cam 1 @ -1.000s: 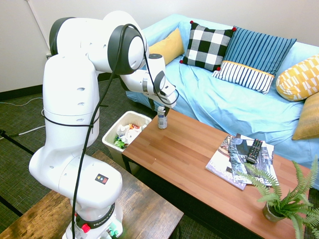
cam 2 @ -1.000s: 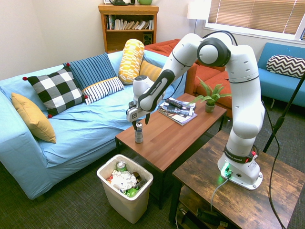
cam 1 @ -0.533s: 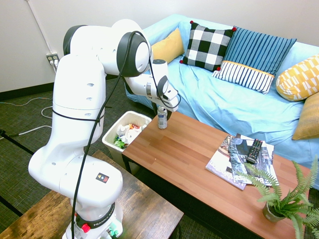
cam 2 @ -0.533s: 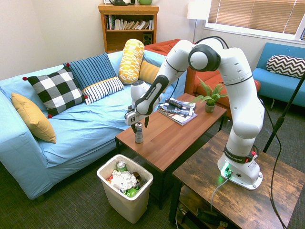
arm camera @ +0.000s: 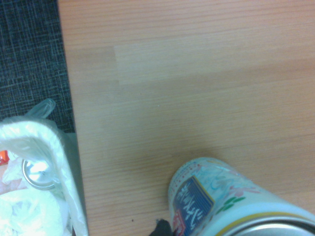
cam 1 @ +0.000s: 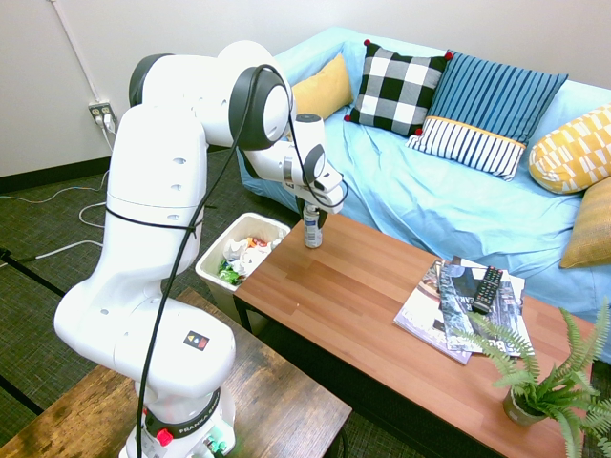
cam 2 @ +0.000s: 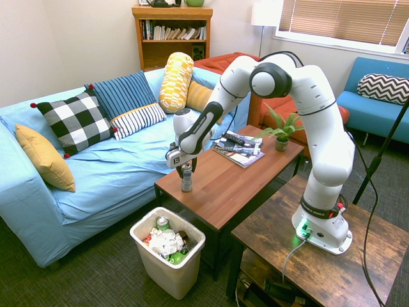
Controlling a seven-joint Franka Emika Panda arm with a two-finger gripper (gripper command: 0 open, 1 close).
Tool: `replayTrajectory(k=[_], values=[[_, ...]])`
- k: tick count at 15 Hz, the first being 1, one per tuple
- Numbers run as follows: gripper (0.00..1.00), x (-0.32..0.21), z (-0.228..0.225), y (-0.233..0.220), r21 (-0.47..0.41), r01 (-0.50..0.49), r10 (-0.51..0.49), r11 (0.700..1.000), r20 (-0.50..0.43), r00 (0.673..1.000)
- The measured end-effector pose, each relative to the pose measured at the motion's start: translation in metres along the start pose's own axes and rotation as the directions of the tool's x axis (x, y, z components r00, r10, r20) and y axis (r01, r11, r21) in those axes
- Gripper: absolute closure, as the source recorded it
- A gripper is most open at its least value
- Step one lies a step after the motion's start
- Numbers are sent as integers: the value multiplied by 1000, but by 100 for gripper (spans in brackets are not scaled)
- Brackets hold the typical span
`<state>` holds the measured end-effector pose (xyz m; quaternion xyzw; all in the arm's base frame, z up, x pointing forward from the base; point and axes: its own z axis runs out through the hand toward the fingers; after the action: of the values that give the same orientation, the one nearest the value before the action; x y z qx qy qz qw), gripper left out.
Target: Throw the can in the trash bin
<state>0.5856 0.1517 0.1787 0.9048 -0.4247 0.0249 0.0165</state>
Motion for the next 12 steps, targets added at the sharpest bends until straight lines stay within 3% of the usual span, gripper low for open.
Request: replayTrajectory(k=[4, 8, 12], values=[[100, -27, -16, -14, -25, 52, -52, 998, -12, 999], [100, -140, -36, -47, -19, 191, -191, 981, -33, 981], [100, -235, -11, -60, -46, 282, -284, 958, -55, 957]])
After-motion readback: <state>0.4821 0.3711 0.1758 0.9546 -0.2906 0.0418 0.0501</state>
